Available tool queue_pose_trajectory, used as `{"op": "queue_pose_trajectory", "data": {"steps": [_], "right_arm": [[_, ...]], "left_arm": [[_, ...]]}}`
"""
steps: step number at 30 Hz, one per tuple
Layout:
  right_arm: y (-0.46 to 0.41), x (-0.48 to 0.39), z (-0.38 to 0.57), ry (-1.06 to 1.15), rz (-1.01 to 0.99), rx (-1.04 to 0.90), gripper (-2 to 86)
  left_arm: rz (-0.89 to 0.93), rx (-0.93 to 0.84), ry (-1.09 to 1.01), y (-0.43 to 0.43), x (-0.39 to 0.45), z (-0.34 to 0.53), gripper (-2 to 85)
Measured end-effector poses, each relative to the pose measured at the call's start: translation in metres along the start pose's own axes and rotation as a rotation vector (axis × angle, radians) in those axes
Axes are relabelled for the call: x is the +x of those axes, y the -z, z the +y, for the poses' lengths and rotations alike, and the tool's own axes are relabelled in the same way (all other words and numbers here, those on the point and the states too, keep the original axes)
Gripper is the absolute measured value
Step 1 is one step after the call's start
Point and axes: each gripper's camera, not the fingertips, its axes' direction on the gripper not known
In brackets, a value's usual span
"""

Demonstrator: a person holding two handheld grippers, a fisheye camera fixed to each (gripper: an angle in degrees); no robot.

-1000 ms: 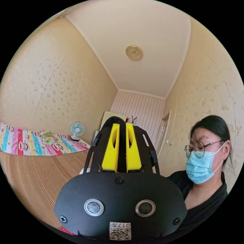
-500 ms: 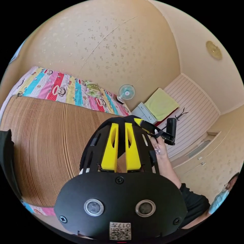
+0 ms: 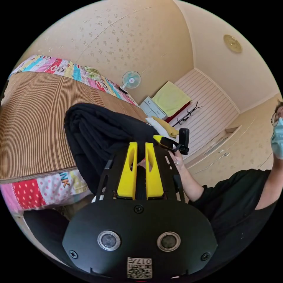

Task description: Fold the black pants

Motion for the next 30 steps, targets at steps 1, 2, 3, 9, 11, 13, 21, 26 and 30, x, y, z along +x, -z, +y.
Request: {"op": "queue_pose_trajectory", "data": {"steps": [1,2,3,9,11,13,21,26,30], "right_arm": [[-0.003,0.0,0.026,-0.016,0.022,-0.028,1.9],[-0.01,0.003,0.049,-0.044,0.048,-0.065,2.3],[-0.014,0.004,0.06,-0.058,0.061,-0.088,2.5],[-0.046,0.03,0.132,-0.207,0.074,-0.209,6.2],[-0.044,0.04,0.142,-0.263,0.052,-0.236,8.5],[-0.031,0.046,0.143,-0.276,0.002,-0.231,11.0],[0.022,0.092,0.125,-0.373,-0.063,-0.113,20.7],[-0.013,0.133,0.126,-0.432,-0.118,-0.157,23.2],[-0.019,0.135,0.145,-0.437,-0.128,-0.134,22.7]], "left_arm": [[-0.019,-0.017,0.009,-0.005,-0.001,0.01,5.1],[-0.063,-0.05,0.037,-0.014,-0.005,0.028,5.1],[-0.094,-0.078,0.077,-0.023,-0.012,0.044,5.1],[-0.082,-0.144,0.303,-0.03,-0.057,0.088,7.4],[-0.082,-0.14,0.304,-0.018,-0.062,0.087,10.0],[-0.09,-0.096,0.307,0.002,-0.065,0.083,13.2],[-0.069,0.023,0.361,0.04,-0.106,0.018,21.2],[-0.039,0.011,0.423,0.008,-0.136,-0.006,23.8],[-0.01,0.03,0.435,0.001,-0.141,-0.001,22.9]]}}
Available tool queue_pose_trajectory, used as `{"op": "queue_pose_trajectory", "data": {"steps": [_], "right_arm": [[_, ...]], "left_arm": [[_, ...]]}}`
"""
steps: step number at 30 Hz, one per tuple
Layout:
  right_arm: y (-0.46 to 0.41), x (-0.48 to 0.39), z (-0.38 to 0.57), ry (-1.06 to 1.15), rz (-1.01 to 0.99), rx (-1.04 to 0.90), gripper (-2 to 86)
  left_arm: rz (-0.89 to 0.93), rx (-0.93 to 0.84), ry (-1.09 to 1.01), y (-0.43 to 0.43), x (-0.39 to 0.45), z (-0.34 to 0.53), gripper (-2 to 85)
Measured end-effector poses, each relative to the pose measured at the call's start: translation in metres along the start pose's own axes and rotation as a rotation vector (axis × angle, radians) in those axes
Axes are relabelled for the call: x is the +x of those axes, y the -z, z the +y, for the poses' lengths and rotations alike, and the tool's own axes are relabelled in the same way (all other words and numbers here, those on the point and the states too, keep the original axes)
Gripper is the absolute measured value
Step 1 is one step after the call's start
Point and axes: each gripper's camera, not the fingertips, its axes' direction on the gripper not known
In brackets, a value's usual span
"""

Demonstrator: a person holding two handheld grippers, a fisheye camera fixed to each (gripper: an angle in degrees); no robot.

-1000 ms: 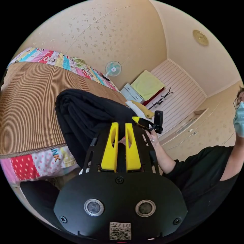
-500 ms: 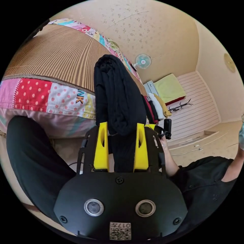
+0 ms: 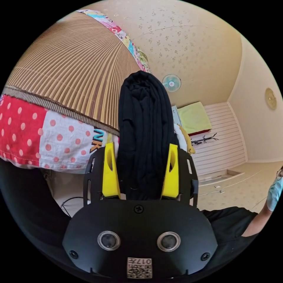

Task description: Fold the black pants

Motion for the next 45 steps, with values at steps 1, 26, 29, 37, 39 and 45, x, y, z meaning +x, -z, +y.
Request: {"op": "queue_pose_trajectory", "data": {"steps": [1,26,29,37,39,45], "right_arm": [[0.003,0.002,0.01,-0.001,-0.004,0.023,22.3],[-0.125,-0.223,0.016,0.327,-0.227,-0.1,11.9],[-0.186,-0.302,-0.026,0.444,-0.304,-0.101,11.9],[-0.393,-0.431,-0.102,0.511,-0.261,-0.038,13.4],[-0.461,-0.42,-0.11,0.416,-0.164,-0.106,14.0],[-0.553,-0.414,-0.088,0.453,0.065,-0.171,15.0]], "left_arm": [[-0.01,0.001,-0.009,0.0,0.002,0.001,22.6],[-0.183,0.406,-0.176,0.29,0.134,-0.097,10.2],[-0.276,0.525,-0.262,0.388,0.169,-0.133,10.5],[-0.566,0.564,-0.091,0.563,0.128,-0.25,11.2],[-0.581,0.486,0.112,0.572,0.048,-0.264,6.6],[-0.602,0.593,0.083,0.555,-0.004,-0.222,8.9]]}}
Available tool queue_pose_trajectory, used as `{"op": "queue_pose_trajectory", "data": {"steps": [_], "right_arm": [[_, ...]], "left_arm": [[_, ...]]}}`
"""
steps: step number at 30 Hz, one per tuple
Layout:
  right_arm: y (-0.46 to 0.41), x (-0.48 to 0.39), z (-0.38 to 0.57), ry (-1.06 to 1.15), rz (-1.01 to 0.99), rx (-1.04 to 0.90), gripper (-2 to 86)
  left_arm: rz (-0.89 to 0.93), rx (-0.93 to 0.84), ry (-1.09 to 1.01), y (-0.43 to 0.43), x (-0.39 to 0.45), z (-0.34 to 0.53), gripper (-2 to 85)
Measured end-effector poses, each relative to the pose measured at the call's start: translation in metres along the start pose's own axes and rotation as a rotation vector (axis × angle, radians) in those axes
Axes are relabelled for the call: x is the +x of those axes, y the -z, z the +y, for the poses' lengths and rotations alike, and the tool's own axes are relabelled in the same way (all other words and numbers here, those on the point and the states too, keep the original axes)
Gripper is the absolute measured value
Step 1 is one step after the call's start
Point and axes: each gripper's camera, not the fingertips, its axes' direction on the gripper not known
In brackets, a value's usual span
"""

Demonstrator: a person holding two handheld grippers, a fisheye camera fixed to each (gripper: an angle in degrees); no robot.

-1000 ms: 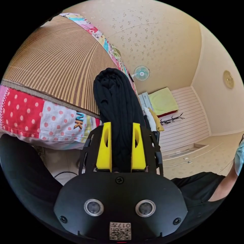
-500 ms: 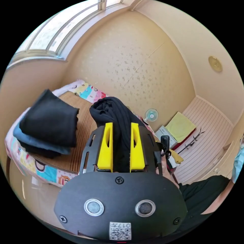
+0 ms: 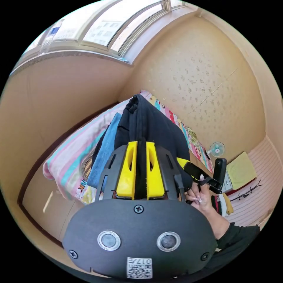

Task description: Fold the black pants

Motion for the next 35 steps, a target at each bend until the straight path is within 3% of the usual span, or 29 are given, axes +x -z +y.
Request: {"op": "queue_pose_trajectory", "data": {"steps": [3,6,12,15,19,21,25,29,35], "right_arm": [[0.004,-0.022,-0.009,0.037,0.077,-0.036,15.3],[0.02,-0.023,-0.012,0.025,0.079,-0.013,15.5],[0.058,-0.016,-0.006,0.007,0.024,0.016,14.5],[0.097,-0.018,0.014,0.079,0.037,0.035,14.3],[0.171,0.017,0.057,0.168,0.177,0.014,13.8],[0.215,0.053,0.087,0.12,0.219,0.012,13.6],[0.339,0.159,0.18,-0.182,0.355,0.023,13.1],[0.499,0.229,0.301,-0.532,0.412,0.211,12.6],[0.699,0.221,0.432,-0.789,0.605,0.54,12.0]], "left_arm": [[-0.075,0.054,0.018,0.01,0.011,0.005,14.0],[-0.02,0.099,0.072,0.021,0.018,0.014,14.6],[-0.099,0.233,0.089,0.067,0.053,0.063,13.6],[-0.157,0.26,-0.027,0.08,0.088,0.108,11.9],[-0.209,0.162,-0.196,0.065,0.138,0.172,11.4],[-0.109,0.08,-0.265,0.044,0.168,0.22,11.8],[0.108,-0.026,-0.319,0.004,0.218,0.304,11.8],[0.251,-0.132,-0.373,-0.033,0.285,0.379,11.3],[0.369,-0.189,-0.39,-0.046,0.353,0.417,11.1]]}}
